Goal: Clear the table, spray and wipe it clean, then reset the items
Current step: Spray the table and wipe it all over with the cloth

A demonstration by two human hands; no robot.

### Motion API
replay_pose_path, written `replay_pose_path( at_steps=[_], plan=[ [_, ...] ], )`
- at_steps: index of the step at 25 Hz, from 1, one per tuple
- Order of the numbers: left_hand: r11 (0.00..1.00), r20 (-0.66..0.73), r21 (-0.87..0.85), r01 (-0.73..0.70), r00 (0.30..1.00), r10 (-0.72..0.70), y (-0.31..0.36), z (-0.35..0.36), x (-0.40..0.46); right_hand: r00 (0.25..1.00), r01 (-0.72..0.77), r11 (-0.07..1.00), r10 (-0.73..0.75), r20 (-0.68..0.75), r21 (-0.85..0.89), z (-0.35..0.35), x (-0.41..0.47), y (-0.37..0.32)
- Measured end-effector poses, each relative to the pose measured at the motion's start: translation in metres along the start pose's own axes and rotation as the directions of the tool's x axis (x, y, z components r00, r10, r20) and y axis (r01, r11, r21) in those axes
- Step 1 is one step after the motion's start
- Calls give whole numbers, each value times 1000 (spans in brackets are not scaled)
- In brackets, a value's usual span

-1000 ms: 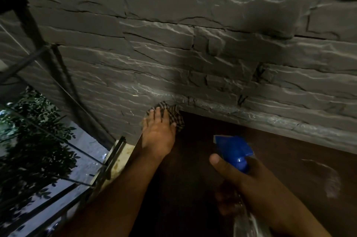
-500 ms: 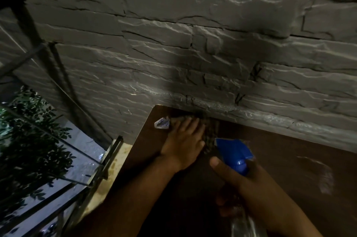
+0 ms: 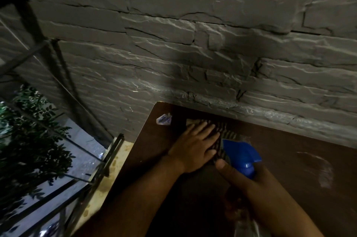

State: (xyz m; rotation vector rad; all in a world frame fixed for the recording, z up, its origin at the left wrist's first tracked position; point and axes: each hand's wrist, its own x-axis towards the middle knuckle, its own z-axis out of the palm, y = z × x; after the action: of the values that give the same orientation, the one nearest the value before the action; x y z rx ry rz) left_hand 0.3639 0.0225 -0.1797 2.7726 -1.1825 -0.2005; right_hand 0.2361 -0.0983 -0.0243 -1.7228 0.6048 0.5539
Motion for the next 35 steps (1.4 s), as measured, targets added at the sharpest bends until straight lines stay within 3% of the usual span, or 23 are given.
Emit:
replay_pose_path(
  at_steps=[1,2,4,5,6,7,9,11,13,15,16,17,19,21,22,24,26,28,29,31,33,34,35],
  plan=[
    [999,26,16,-47,999,47,-20,-1,-6,1000,0,1000,0,-6,5,2,-1,1],
    [999,18,2,34,999,-34,-43,-1,-13,1000,8,1000,-8,-13,-5,3,-2,1],
    [911,-75,-50,410,908,-413,-76,-1,-39,999,34,997,-35,-10,-64,6,-4,2],
    [844,-70,-79,530,842,-535,-75,-1,-47,999,45,995,-45,2,-91,8,-6,1],
    [834,-69,-87,544,832,-550,-63,0,-53,998,56,993,-55,18,-107,12,-9,-1],
    [893,-71,-72,445,890,-450,-44,1,-60,997,73,992,-70,31,-99,16,-10,-2],
    [997,-60,-59,52,997,-56,-10,6,-82,994,108,993,-106,34,-52,21,-13,-3],
    [992,2,-8,-123,992,123,-33,7,-99,991,131,991,-130,35,-21,23,-17,-1],
    [991,-14,-10,136,991,-136,-73,5,-91,992,125,991,-124,31,-41,24,-18,3],
    [856,-35,-56,514,856,-516,-77,-1,-78,994,98,994,-96,50,-54,26,-20,7],
    [825,-44,-63,562,824,-565,-58,-2,-73,995,88,995,-84,61,-53,27,-21,8],
    [856,-37,-63,512,856,-515,-32,0,-77,995,81,995,-77,64,-59,29,-24,8],
    [986,-5,-81,146,989,-147,16,9,-106,995,77,996,-73,68,-53,31,-29,7],
    [996,-15,-35,-80,997,79,6,9,-133,995,81,996,-79,61,-36,30,-34,7],
    [999,-32,19,-35,999,36,-16,9,-132,995,88,995,-86,53,-37,30,-37,7],
    [964,-70,0,266,962,-265,-60,5,-117,997,77,995,-75,35,-64,28,-42,10],
    [826,-28,-76,558,827,-561,-73,2,-100,999,46,995,-46,4,-91,26,-42,14],
    [752,-65,-65,656,749,-659,-38,4,-86,999,-13,997,10,-46,-71,24,-41,19],
    [791,-59,-65,609,789,-612,-12,4,-81,997,-39,998,35,-65,-55,23,-43,19],
    [960,-20,-54,273,961,-274,34,4,-81,995,-54,998,51,-90,-31,22,-43,19],
    [1000,16,-5,-20,1000,20,36,4,-73,992,-46,999,45,-121,-9,20,-44,20],
    [1000,7,6,12,1000,-12,18,3,-62,989,-55,998,54,-134,-4,19,-45,21],
    [988,1,8,156,988,-156,-2,3,-53,988,-69,998,67,-136,-7,18,-46,21]
  ],
)
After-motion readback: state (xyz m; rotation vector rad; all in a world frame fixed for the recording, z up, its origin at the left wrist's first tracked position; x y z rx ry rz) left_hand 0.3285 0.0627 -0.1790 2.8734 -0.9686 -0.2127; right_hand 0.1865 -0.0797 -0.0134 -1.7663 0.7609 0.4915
